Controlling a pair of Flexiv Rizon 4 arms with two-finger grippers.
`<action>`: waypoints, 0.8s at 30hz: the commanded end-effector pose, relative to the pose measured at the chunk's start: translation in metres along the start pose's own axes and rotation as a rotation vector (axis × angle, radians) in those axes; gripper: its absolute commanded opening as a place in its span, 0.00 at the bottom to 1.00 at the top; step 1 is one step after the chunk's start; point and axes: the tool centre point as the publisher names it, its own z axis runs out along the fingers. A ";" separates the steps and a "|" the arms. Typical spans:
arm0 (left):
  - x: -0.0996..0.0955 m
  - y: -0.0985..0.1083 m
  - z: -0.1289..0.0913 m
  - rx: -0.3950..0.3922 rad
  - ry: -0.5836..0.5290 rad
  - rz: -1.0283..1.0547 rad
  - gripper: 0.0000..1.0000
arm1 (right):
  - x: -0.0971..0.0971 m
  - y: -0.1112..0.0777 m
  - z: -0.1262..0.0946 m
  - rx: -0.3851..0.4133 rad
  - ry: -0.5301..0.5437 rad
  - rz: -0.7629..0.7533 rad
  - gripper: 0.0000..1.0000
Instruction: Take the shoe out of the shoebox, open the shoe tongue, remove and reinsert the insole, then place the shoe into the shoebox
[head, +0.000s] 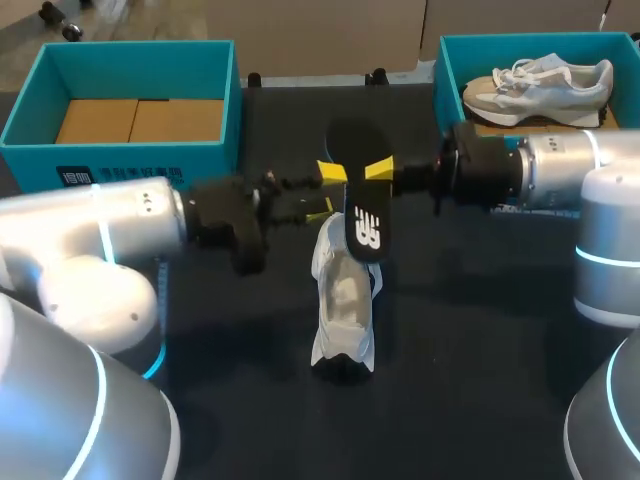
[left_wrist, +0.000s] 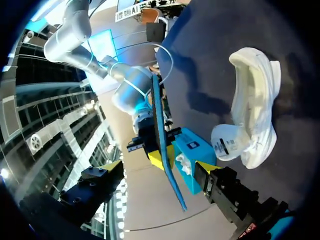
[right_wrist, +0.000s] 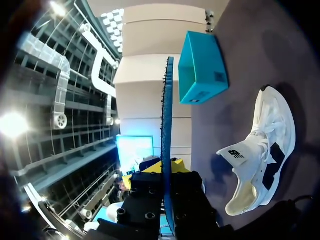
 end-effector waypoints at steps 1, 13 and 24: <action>-0.005 0.011 -0.036 0.131 0.111 -0.004 1.00 | -0.006 -0.003 0.001 0.005 0.002 0.005 0.00; -0.017 0.033 -0.055 0.302 0.300 0.083 1.00 | -0.022 -0.007 0.005 0.015 -0.015 0.017 0.00; -0.037 0.064 -0.045 0.289 0.396 0.064 1.00 | -0.022 -0.007 0.005 0.015 -0.015 0.017 0.00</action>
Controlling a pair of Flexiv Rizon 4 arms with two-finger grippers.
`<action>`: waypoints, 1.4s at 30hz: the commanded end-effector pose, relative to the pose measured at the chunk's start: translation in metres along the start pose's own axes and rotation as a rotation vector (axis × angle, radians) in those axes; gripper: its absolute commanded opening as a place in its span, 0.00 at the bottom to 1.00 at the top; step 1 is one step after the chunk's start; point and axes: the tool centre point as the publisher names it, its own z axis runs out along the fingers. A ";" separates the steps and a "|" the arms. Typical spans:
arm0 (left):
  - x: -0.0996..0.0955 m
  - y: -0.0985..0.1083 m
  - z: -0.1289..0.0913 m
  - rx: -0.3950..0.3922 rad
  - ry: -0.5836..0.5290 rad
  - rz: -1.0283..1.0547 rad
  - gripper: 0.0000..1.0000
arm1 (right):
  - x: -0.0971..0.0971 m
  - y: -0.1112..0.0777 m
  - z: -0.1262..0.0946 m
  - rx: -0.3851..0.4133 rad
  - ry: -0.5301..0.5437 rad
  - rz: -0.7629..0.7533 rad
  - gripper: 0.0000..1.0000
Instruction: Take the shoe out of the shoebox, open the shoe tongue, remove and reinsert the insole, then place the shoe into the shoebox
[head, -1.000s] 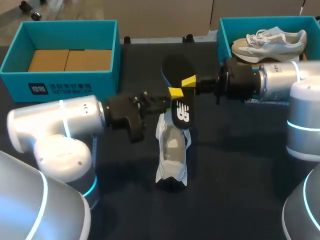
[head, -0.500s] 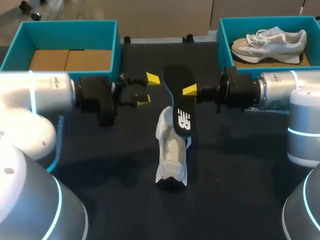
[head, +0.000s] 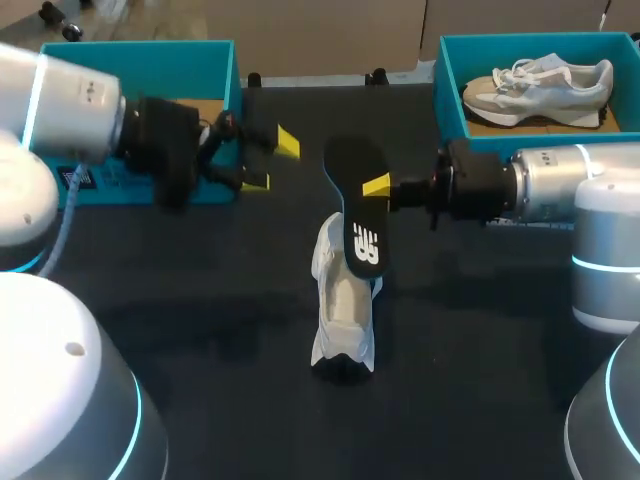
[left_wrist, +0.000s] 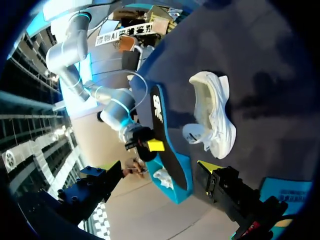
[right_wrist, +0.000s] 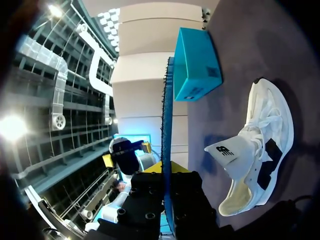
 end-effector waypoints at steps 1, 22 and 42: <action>-0.026 0.031 -0.001 0.045 0.156 0.012 1.00 | -0.001 -0.001 0.001 -0.001 0.000 -0.001 0.00; -0.067 0.090 0.027 0.247 0.639 -0.036 1.00 | -0.001 -0.001 0.001 -0.001 0.000 -0.001 0.00; -0.066 0.083 0.091 0.293 0.948 0.028 1.00 | -0.001 -0.001 0.001 -0.001 0.000 -0.001 0.00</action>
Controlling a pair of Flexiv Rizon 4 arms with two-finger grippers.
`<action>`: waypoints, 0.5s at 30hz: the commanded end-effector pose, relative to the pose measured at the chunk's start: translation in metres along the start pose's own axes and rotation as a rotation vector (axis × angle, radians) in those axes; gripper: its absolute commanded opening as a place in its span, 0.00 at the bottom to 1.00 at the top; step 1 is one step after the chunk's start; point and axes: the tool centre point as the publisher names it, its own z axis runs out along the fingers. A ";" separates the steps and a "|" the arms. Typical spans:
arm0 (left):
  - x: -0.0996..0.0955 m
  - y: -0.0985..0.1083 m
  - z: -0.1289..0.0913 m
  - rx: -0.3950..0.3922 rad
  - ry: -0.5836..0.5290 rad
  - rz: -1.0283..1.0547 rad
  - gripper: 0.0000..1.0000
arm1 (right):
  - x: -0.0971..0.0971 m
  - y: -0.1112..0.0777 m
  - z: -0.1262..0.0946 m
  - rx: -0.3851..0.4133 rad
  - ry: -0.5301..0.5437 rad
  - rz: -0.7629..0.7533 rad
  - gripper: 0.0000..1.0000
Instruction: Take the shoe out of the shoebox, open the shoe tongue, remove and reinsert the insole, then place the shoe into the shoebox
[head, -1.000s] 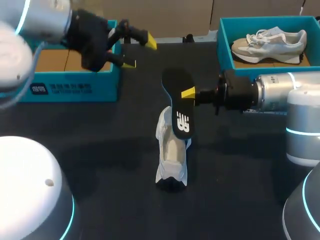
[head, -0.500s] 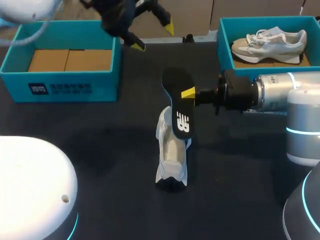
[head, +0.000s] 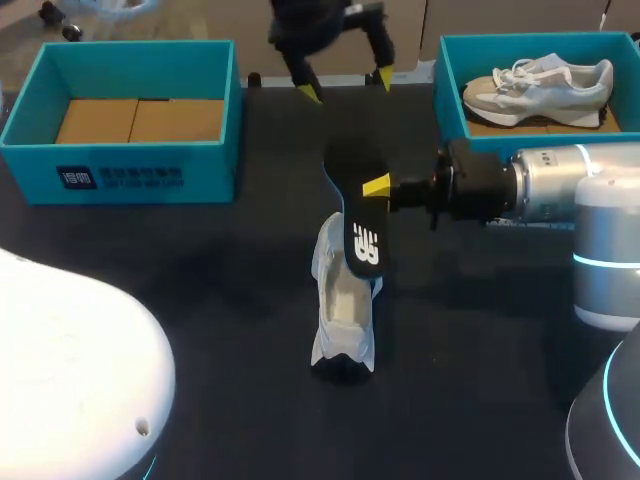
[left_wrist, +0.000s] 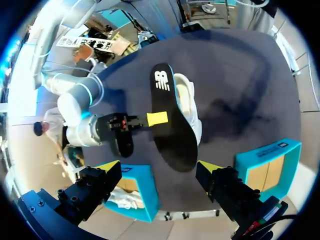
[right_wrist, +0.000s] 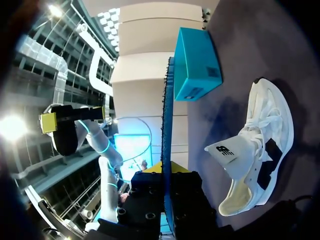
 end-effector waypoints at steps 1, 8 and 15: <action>-0.008 0.006 0.009 0.012 0.242 -0.007 1.00 | -0.001 0.000 0.001 -0.002 0.000 0.000 0.00; -0.005 0.010 0.009 0.006 0.325 -0.052 1.00 | -0.001 0.000 0.001 -0.002 0.000 0.000 0.00; 0.004 0.006 0.002 -0.001 0.317 -0.100 1.00 | -0.001 0.000 0.001 -0.002 0.000 0.000 0.00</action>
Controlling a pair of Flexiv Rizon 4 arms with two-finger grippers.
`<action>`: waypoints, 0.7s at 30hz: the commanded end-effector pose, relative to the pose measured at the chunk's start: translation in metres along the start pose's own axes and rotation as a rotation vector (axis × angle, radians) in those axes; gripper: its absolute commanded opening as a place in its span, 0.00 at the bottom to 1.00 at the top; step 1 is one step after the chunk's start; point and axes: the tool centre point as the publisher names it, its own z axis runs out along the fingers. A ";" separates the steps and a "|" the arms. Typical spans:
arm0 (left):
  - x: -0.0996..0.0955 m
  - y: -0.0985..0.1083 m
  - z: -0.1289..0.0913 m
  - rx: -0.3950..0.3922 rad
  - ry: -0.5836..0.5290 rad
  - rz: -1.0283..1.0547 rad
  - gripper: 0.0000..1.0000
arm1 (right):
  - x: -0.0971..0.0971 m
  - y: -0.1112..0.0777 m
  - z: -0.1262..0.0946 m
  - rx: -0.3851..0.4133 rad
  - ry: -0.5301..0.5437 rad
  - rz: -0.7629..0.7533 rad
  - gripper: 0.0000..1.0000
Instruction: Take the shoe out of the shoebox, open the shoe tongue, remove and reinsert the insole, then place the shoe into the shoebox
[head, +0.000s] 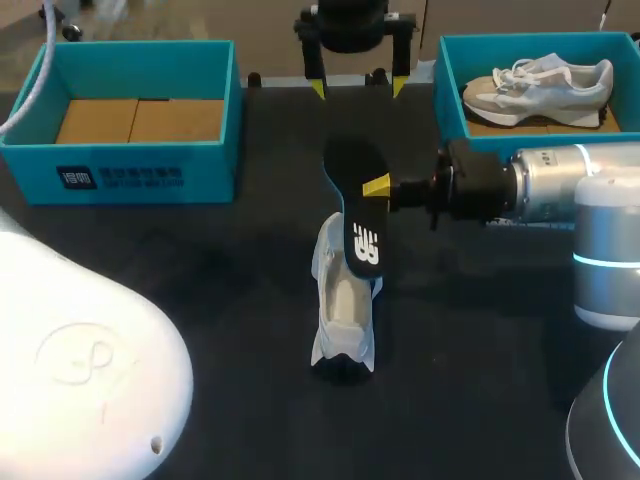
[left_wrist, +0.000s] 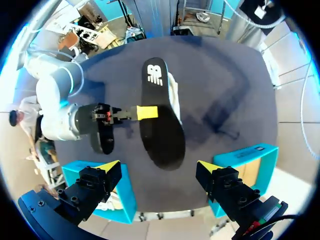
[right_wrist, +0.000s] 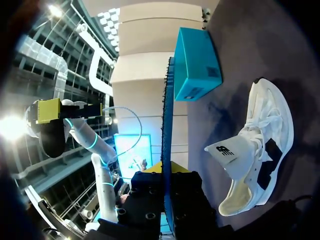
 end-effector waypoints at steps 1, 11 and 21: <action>0.004 -0.003 -0.003 -0.001 0.044 -0.019 1.00 | -0.001 0.000 0.001 -0.002 0.000 -0.001 0.00; 0.027 -0.015 -0.002 -0.101 -0.401 -0.082 1.00 | -0.001 0.000 0.001 -0.002 0.000 -0.001 0.00; 0.057 -0.042 -0.014 -0.212 -0.860 -0.068 1.00 | -0.001 0.000 0.001 -0.002 0.000 -0.001 0.00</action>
